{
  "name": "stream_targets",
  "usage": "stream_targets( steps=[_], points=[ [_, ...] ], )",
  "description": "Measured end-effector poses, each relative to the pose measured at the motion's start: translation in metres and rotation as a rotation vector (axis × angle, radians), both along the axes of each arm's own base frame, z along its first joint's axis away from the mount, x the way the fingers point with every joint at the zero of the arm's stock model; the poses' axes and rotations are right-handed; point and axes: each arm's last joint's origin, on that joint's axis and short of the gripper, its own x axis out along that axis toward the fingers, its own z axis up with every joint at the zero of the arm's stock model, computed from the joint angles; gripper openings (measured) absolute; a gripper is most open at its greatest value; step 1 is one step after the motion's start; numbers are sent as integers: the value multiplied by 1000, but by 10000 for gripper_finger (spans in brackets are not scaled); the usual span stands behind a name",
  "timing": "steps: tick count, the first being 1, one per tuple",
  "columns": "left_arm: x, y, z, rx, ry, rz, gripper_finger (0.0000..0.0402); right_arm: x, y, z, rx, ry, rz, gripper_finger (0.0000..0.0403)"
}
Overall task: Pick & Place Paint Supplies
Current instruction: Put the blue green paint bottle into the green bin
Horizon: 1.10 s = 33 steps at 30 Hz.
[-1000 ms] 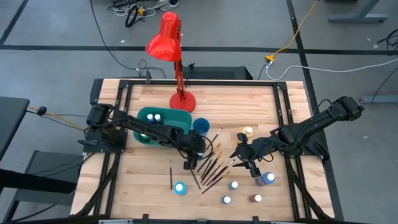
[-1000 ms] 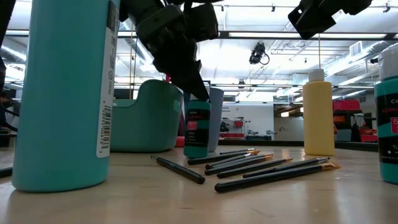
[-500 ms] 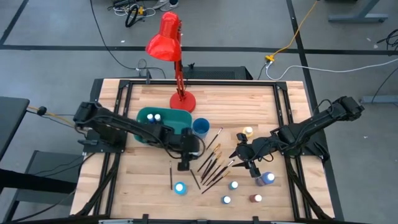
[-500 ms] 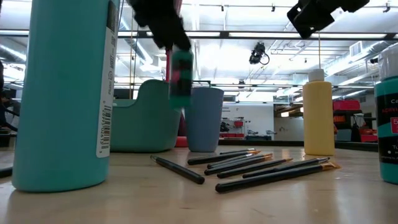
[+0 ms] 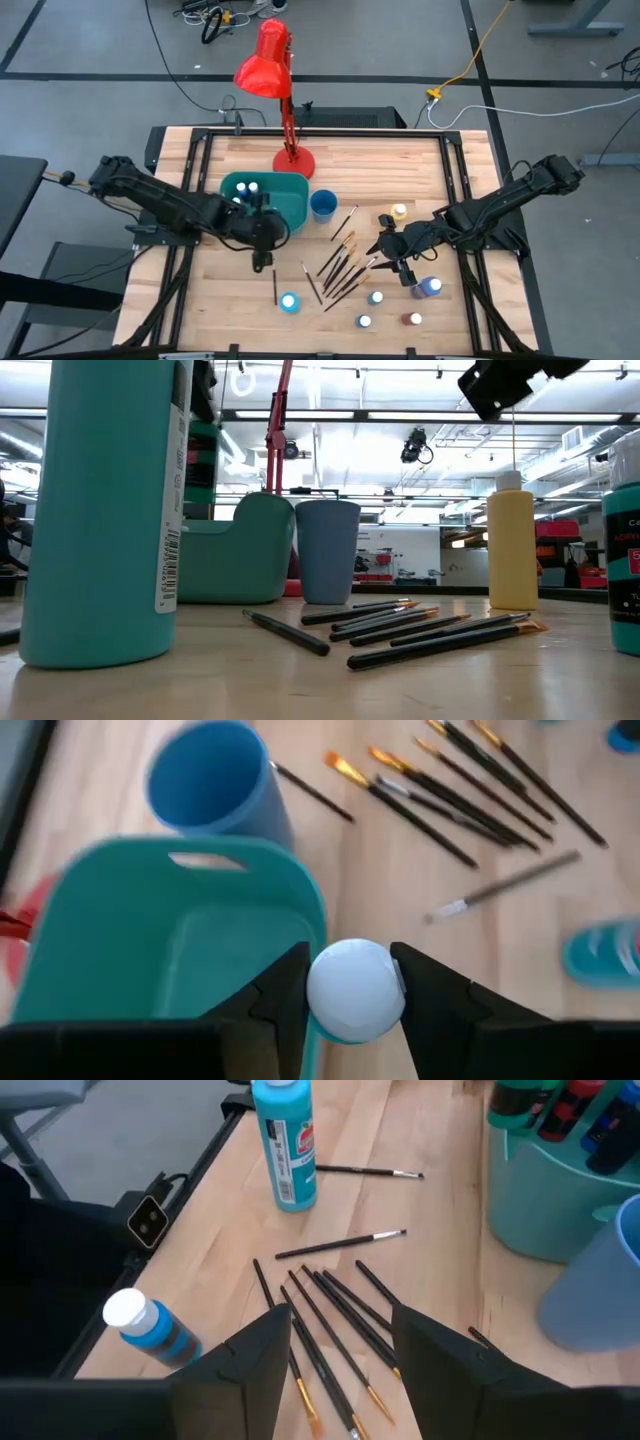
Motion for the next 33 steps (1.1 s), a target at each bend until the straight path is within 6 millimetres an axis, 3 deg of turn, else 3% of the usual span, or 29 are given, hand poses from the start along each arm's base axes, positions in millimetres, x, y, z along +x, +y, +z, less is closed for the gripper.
stream_targets(
  steps=[9, 20, 33],
  points=[
    [-27, 15, -9, 12, -55, 35, 131, 1, 1, 1, -30, -28, 28, 185],
    [-50, 57, -64, -10, -62, 162, 131, 2, 1, 3, -42, -57, 43, 185],
    [-63, 84, -101, -42, 10, 293, 135, 3, 1, 4, -38, -65, 42, 185]
  ],
)
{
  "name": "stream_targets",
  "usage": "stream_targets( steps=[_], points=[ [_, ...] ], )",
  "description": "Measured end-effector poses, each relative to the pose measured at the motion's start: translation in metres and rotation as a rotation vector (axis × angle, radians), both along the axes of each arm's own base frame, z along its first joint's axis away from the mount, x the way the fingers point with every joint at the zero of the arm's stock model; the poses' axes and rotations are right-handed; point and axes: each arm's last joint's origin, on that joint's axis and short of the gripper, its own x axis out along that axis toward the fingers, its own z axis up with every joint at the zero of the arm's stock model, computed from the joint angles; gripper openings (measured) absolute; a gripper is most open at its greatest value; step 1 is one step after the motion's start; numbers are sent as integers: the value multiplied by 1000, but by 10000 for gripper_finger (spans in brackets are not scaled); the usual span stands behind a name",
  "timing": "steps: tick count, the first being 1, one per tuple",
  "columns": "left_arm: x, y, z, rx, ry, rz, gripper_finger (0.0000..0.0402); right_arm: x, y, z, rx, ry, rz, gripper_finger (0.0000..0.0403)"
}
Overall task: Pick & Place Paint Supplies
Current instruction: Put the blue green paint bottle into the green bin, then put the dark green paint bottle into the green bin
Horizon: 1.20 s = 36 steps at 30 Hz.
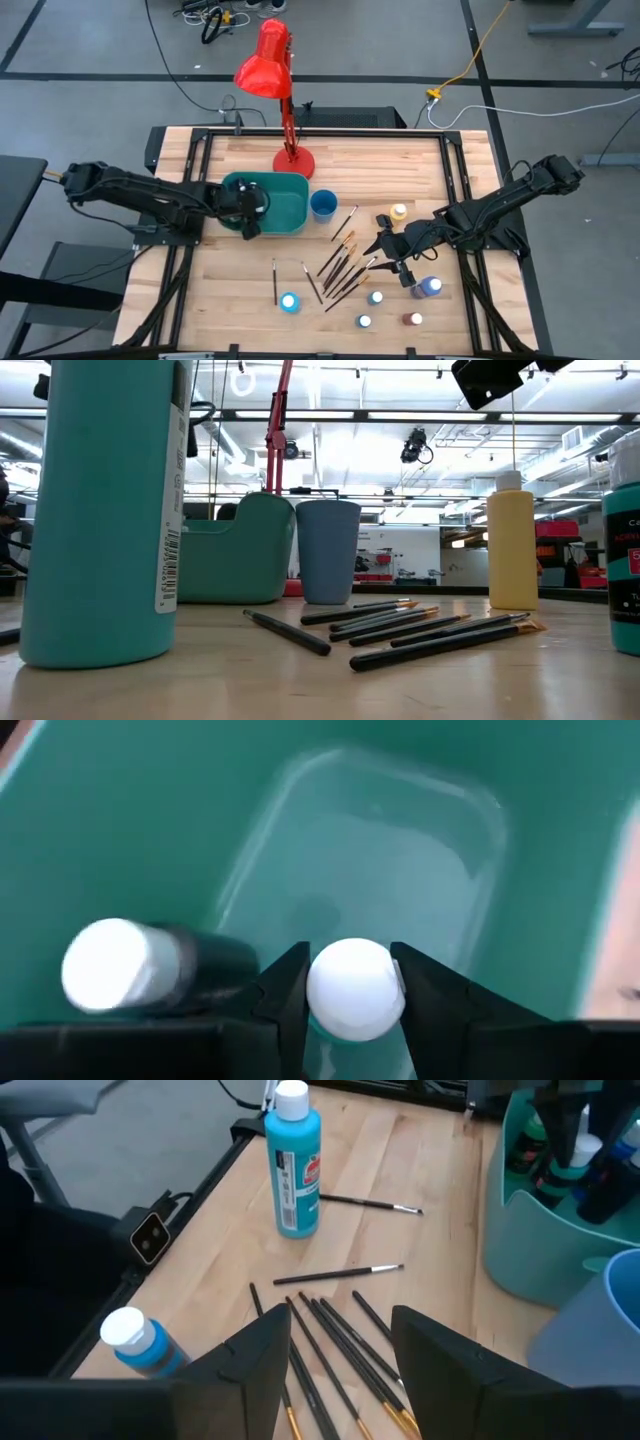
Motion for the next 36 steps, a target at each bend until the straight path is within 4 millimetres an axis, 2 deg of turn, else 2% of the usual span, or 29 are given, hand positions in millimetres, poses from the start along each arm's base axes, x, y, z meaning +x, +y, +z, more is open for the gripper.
stream_targets(
  steps=[4, 12, 20, 24, 30, 36],
  points=[
    [-1, 3, -2, 31, -2, 37, 149, 0, 0, 0, 0, -1, 1, 185],
    [-3, 8, -3, 68, 13, 84, 133, 0, 0, 0, -2, -2, 1, 185],
    [-3, 8, -3, 54, 7, 104, 201, 0, 0, 0, -2, -2, 1, 185],
    [-3, 8, -2, 53, 13, 103, 217, 0, 0, 0, -1, -2, 1, 185],
    [-1, 8, 18, 55, 50, 102, 213, 0, 0, 0, -1, -2, 1, 185],
    [4, 7, 54, -4, 26, 92, 211, 0, 0, 0, 0, -1, 0, 185]
  ],
)
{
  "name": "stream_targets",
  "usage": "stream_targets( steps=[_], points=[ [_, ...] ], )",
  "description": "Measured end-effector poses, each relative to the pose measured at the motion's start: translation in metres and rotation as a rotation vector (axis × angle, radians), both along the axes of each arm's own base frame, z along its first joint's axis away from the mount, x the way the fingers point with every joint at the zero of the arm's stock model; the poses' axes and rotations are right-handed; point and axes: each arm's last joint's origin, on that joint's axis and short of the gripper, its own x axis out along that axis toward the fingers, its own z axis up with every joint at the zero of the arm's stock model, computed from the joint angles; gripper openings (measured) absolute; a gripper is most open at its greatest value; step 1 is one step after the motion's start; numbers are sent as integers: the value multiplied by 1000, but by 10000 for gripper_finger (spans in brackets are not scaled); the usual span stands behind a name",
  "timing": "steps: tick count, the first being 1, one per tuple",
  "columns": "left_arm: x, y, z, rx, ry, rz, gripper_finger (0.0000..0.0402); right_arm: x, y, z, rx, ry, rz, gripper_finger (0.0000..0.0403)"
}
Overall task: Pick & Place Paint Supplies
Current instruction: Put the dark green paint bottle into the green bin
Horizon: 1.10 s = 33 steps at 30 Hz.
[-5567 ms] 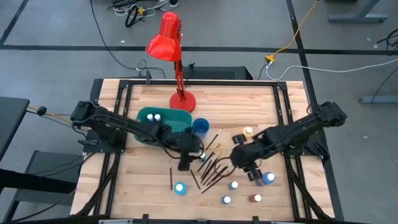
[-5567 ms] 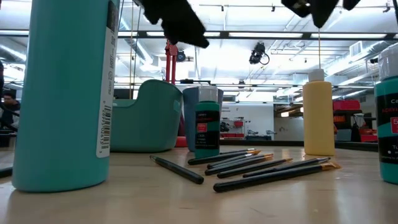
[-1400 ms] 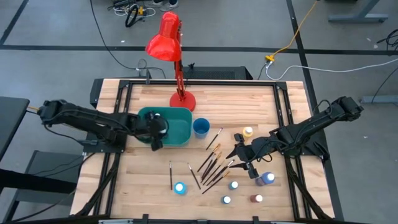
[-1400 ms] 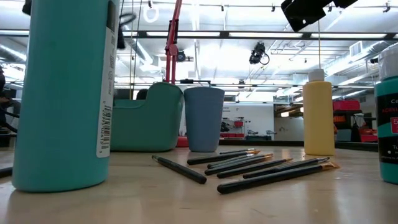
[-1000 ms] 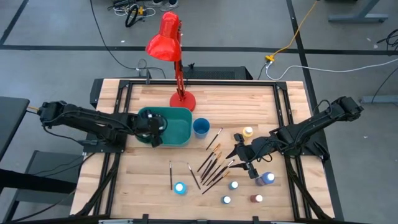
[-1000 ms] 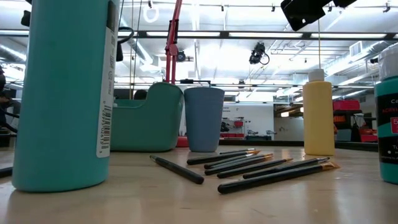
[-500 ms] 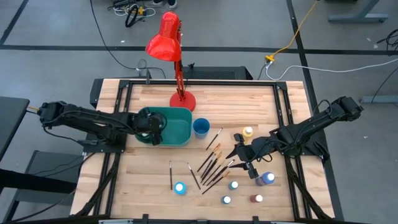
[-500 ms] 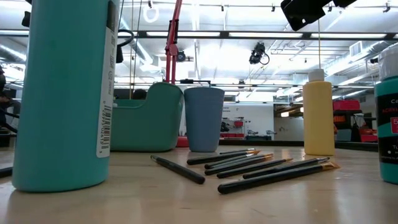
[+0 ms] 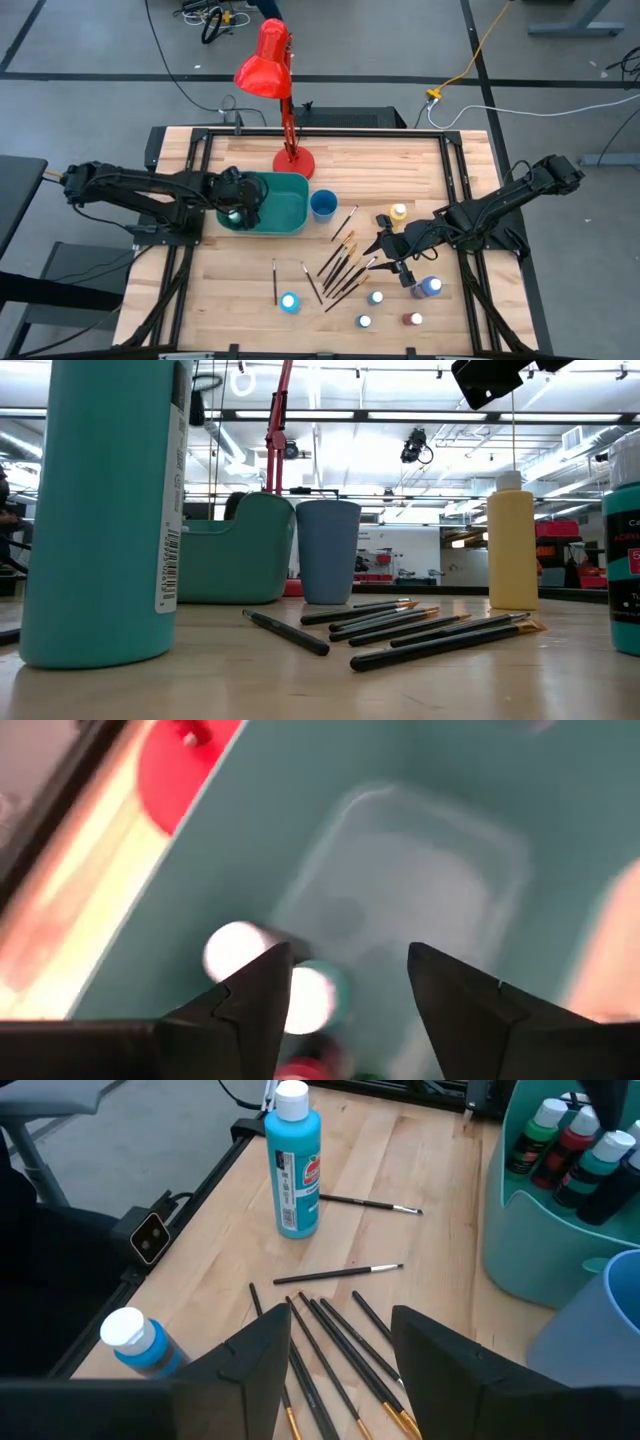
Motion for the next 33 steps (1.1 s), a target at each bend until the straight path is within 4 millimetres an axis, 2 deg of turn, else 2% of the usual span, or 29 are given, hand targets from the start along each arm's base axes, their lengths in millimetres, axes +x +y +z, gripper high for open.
stream_targets(
  steps=[6, 9, 13, 18, 24, 27, 33],
  points=[
    [12, -10, 51, -218, -202, -50, 210, 0, 0, 0, 0, 0, 0, 185],
    [19, -23, 69, -197, -309, -132, 210, 0, 0, 0, 0, 0, 0, 185],
    [25, -43, 78, -155, -441, -240, 210, 0, 0, 0, 15, 5, -10, 185],
    [36, -70, 70, -128, -500, -346, 210, 0, 1, 0, 36, 13, -3, 185],
    [56, -95, 56, -116, -531, -392, 210, 0, 7, -4, 130, 77, 166, 185],
    [65, -103, 47, -117, -523, -411, 210, 6, 14, -11, 156, 98, 230, 185],
    [81, -113, 33, -120, -517, -427, 210, 23, 34, -42, 169, 169, 339, 185]
  ],
)
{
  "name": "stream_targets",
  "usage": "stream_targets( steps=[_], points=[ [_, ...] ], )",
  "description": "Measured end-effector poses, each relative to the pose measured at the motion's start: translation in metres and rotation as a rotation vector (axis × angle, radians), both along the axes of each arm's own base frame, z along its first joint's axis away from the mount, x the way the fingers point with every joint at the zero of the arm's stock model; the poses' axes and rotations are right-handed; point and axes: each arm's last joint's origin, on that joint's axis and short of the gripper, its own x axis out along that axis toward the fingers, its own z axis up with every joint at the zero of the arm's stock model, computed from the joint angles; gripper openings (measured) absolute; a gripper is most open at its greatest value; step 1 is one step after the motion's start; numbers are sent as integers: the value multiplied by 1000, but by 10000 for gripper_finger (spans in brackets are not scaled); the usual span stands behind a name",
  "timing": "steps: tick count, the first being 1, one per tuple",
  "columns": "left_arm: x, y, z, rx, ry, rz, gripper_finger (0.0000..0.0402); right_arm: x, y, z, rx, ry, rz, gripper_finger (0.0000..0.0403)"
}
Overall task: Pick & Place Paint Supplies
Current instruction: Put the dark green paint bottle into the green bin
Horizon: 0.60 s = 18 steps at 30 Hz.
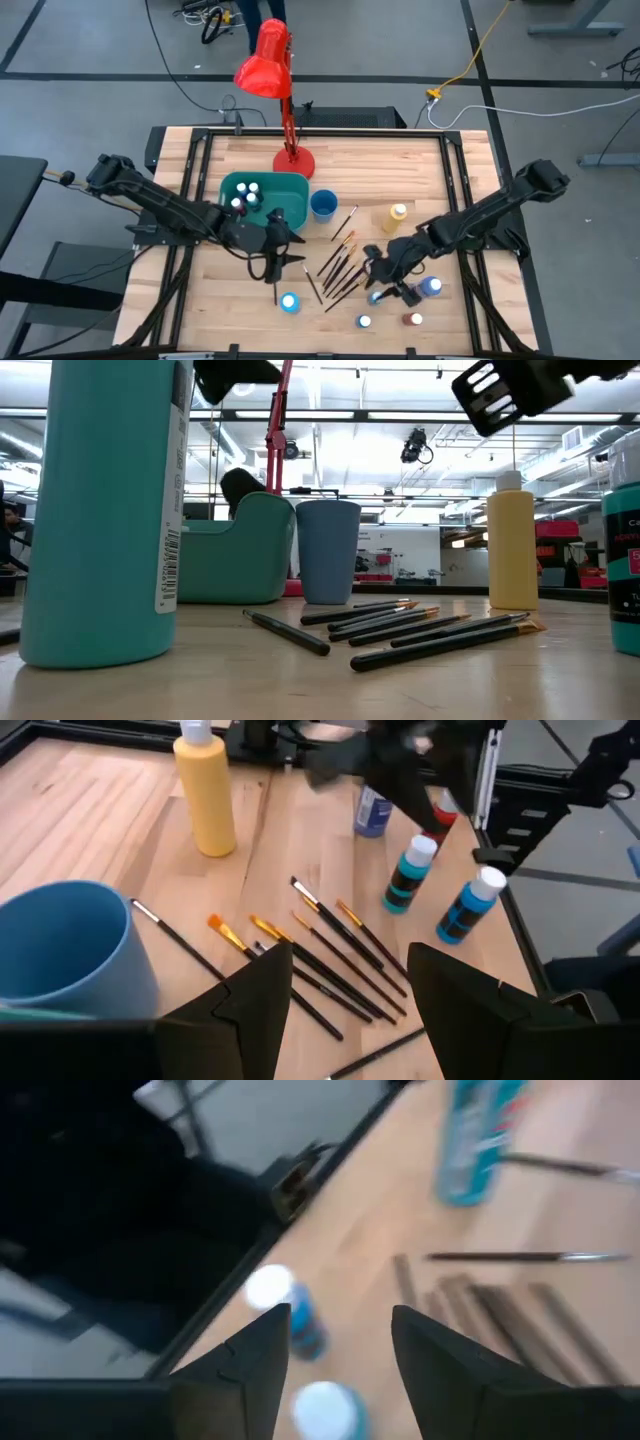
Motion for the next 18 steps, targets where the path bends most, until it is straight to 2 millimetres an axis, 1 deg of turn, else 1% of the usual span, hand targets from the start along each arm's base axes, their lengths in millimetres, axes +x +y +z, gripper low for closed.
stream_targets(
  steps=[2, 5, 11, 14, 18],
  points=[
    [0, 0, -3, 8, 20, 0, 210, 2, 5, -7, 19, 24, 48, 185],
    [0, 0, -2, -1, 11, 3, 210, 4, 13, -14, 24, 30, 82, 185],
    [0, -1, 4, -15, -29, -10, 210, 6, 18, -28, -17, 68, 71, 185],
    [2, -2, 6, -41, -50, -52, 210, 7, 17, -30, -45, 60, 46, 185],
    [3, -4, 9, -63, -81, -72, 210, 7, 17, -28, -56, 42, 63, 193]
  ],
)
